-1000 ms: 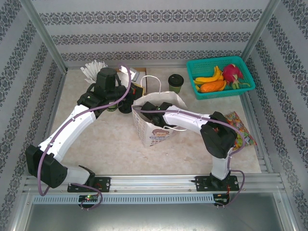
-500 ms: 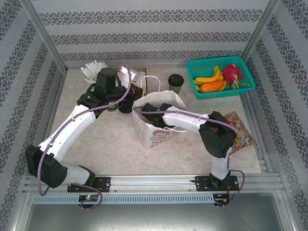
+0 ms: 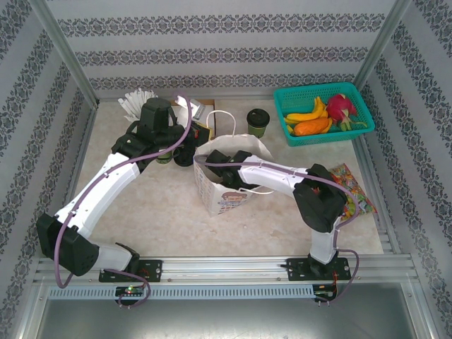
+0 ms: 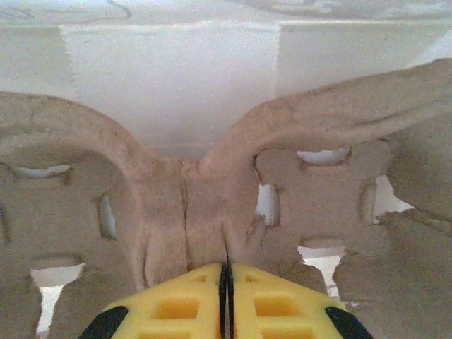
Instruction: Pack the takeout coffee
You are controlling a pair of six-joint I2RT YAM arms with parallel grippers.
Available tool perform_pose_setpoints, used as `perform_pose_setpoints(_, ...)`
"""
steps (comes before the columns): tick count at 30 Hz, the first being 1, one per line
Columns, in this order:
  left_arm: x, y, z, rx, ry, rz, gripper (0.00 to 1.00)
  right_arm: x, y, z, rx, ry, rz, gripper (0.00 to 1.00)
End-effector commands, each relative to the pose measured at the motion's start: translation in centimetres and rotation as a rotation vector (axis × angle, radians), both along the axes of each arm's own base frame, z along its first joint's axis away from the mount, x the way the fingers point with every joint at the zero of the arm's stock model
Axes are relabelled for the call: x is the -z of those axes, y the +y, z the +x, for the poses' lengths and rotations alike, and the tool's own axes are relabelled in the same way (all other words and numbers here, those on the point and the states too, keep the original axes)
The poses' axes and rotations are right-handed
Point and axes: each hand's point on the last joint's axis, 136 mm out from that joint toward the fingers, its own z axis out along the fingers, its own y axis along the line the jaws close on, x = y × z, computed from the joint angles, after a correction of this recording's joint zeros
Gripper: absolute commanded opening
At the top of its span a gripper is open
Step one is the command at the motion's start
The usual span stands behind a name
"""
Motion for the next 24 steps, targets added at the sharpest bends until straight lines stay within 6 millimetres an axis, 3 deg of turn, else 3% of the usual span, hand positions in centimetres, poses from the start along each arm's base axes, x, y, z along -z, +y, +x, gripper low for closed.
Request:
perform_pose_setpoints(1, 0.2, 0.5, 0.0, 0.001, -0.001, 0.015, 0.00, 0.1, -0.1, -0.6, -0.009, 0.008, 0.001, 0.14)
perform_pose_setpoints(4, 0.6, 0.6, -0.1, 0.003, -0.002, 0.023, 0.00, 2.0, -0.1, -0.8, -0.010, 0.051, -0.020, 0.14)
perform_pose_setpoints(6, 0.5, 0.6, -0.1, 0.002, -0.012, 0.020, 0.00, 1.9, 0.3, -1.2, -0.022, 0.074, -0.028, 0.14)
perform_pose_setpoints(9, -0.3, 0.5, -0.1, 0.006, -0.028, 0.010, 0.00, 1.1, 1.0, -1.4, -0.045, 0.074, 0.015, 0.15)
perform_pose_setpoints(14, 0.2, 1.1, -1.0, 0.010, -0.017, 0.051, 0.00, -0.1, 2.1, -0.3, -0.059, 0.020, 0.054, 0.14)
perform_pose_setpoints(20, -0.2, 1.1, -1.1, 0.004, -0.016, 0.033, 0.00, -3.0, 2.7, -0.1, -0.099, -0.059, 0.140, 0.16)
perform_pose_setpoints(24, 0.6, 1.3, -1.5, 0.005, 0.002, 0.046, 0.00, -4.8, 2.9, 0.1, -0.153, -0.079, 0.151, 0.19)
